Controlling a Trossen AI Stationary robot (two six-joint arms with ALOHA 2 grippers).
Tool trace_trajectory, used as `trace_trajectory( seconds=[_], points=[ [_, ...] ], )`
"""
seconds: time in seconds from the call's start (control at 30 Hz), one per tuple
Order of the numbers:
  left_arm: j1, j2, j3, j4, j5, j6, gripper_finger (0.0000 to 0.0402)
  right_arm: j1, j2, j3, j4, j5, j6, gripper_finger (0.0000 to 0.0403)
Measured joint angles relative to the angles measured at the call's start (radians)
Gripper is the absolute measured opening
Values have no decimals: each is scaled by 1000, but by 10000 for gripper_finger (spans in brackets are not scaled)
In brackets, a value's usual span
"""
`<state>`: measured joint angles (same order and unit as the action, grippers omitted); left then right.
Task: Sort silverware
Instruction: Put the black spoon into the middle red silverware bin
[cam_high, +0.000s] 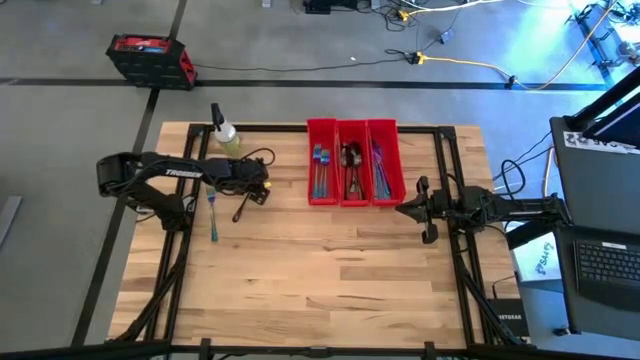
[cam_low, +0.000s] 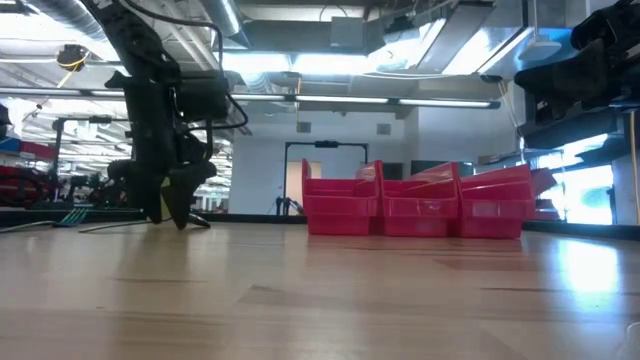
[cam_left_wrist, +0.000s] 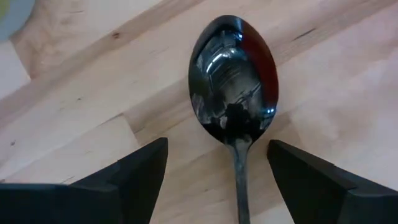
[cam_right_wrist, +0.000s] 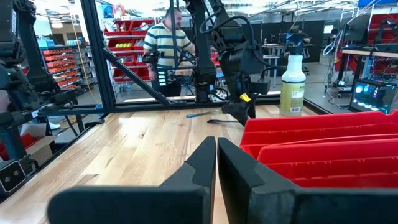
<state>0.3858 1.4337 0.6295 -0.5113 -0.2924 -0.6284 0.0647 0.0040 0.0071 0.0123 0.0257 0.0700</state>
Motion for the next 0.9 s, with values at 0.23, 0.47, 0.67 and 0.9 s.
trace_trajectory(
  seconds=[0.23,0.47,0.67,0.9],
  points=[
    [-8,0,0,6,15,-27,192,0,0,0,0,0,0,1],
    [-8,0,0,4,23,-74,109,0,0,0,0,0,0,1],
    [-30,-2,0,24,30,-127,54,0,0,0,0,0,0,1],
    [-86,-5,69,30,38,-179,6,0,0,0,0,0,0,1]
  ],
)
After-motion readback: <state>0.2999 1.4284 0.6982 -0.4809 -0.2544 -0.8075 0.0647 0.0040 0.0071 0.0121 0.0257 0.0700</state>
